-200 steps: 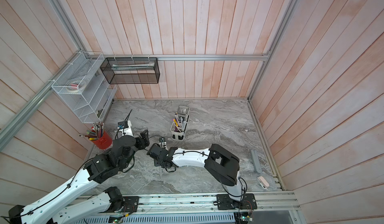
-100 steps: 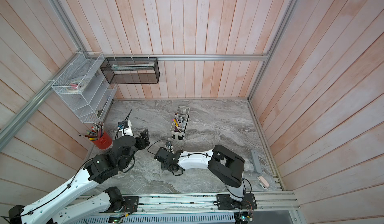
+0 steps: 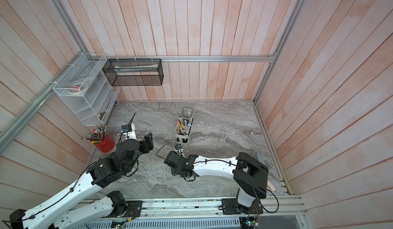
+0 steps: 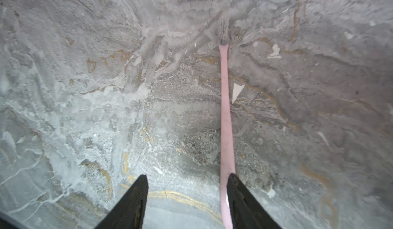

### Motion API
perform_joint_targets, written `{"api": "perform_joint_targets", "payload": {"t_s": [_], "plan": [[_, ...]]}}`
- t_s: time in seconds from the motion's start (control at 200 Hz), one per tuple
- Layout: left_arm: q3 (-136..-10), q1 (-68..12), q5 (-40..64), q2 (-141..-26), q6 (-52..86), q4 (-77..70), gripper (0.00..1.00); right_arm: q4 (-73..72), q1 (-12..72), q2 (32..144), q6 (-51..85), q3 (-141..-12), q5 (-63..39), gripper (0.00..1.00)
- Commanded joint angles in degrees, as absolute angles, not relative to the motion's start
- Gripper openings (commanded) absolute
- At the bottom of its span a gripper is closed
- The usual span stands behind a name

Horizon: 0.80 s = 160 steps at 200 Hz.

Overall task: Place the toothbrush into the toothbrush holder
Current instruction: Pick up the toothbrush from the center of the board.

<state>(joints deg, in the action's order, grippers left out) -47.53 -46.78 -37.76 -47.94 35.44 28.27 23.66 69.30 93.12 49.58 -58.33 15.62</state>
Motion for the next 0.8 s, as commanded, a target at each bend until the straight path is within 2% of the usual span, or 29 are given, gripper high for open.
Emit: {"api": "perform_joint_targets", "payload": {"t_s": [0.0, 0.125, 0.405, 0.505, 0.795], "plan": [[-46.36, -46.87, -36.78, -47.90, 35.95, 27.25, 0.84, 28.45, 69.61, 91.15, 47.01, -57.17, 17.19, 0.62], [-45.90, -46.90, -37.20, -48.21, 36.24, 26.99, 0.84, 29.95, 69.61, 91.86, 46.49, -55.75, 17.06, 0.61], [-45.30, -46.85, -36.39, -48.05, 37.35, 26.14, 0.84, 29.19, 69.52, 93.46, 47.28, -53.78, 15.96, 0.52], [-45.19, -46.85, -36.59, -47.81, 37.35, 26.24, 0.84, 28.40, 69.52, 93.81, 46.94, -53.35, 15.65, 0.42], [-44.20, -46.85, -36.74, -47.42, 38.14, 26.54, 0.84, 26.23, 69.26, 98.52, 45.84, -53.05, 13.45, 0.40]]}}
